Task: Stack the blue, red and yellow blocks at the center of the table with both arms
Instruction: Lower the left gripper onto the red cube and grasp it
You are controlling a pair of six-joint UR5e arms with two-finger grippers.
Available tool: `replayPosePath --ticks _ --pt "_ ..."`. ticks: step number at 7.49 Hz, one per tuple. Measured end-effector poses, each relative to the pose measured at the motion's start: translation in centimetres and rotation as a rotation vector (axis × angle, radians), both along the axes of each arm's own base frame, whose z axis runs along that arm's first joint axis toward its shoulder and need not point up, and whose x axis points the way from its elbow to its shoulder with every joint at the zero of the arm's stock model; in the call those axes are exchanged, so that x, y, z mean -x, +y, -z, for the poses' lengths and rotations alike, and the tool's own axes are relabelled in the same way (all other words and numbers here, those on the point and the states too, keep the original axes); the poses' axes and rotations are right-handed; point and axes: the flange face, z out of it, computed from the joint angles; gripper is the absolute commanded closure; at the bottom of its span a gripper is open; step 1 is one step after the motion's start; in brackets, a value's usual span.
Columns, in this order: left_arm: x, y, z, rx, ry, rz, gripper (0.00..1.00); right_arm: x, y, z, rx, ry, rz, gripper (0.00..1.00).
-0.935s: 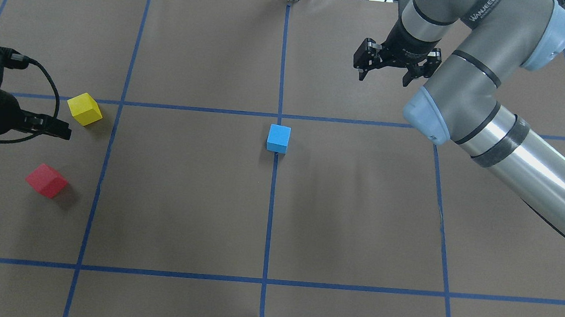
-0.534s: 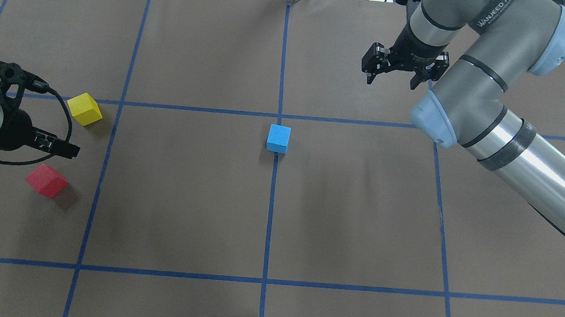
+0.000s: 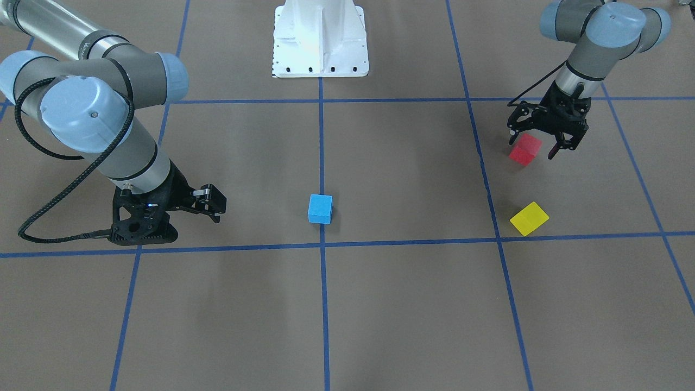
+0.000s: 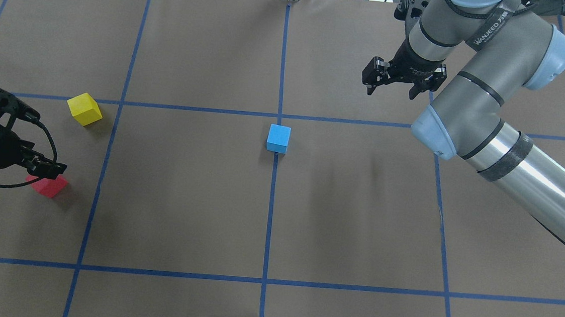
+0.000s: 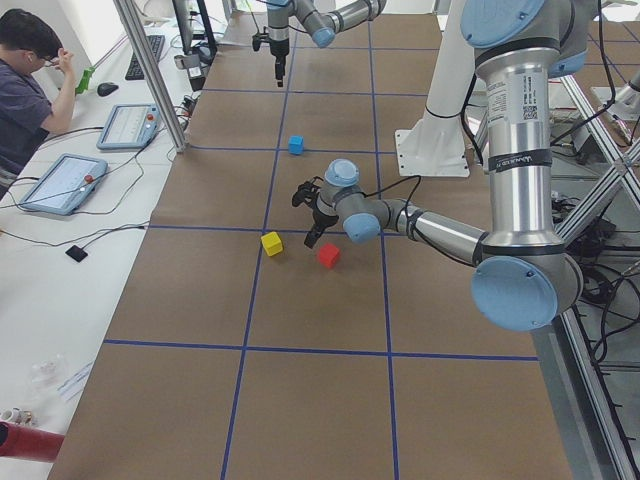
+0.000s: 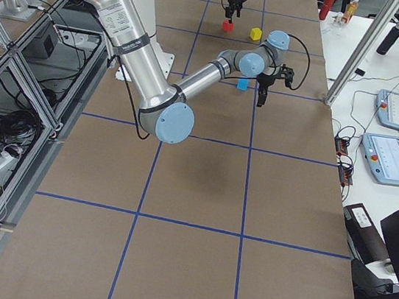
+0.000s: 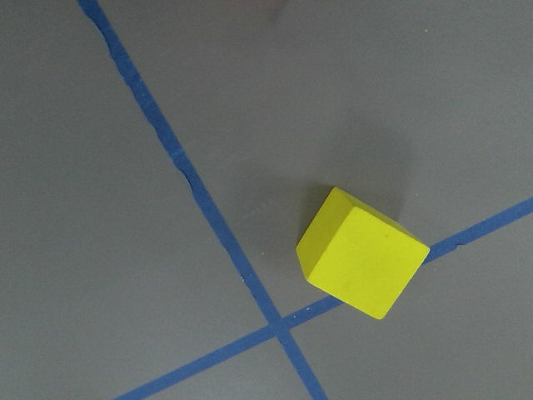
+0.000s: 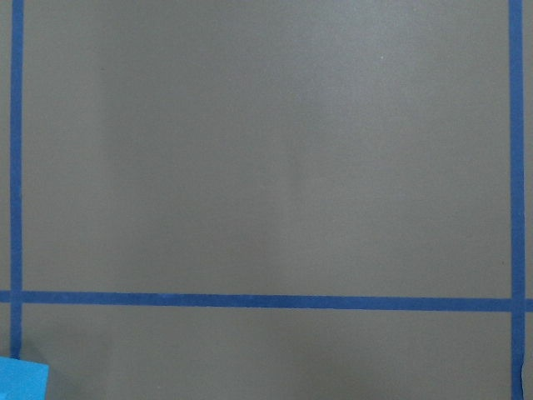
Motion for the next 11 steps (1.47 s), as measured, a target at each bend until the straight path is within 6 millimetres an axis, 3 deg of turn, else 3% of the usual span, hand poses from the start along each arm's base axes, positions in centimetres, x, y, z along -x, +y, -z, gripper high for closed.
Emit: replayPosePath --ticks 5,9,11 --pt "-1.5 0.4 -2.6 0.036 -0.031 -0.028 0.01 0.3 0.3 -0.8 0.005 0.005 0.007 0.01" --pt "-2.3 1.4 -3.2 0.080 -0.021 -0.072 0.01 0.0 0.2 -0.6 0.003 0.003 0.002 0.01" --pt "-2.2 1.7 -3.5 0.099 -0.016 -0.088 0.06 -0.1 0.2 -0.6 0.004 0.003 0.001 0.01"
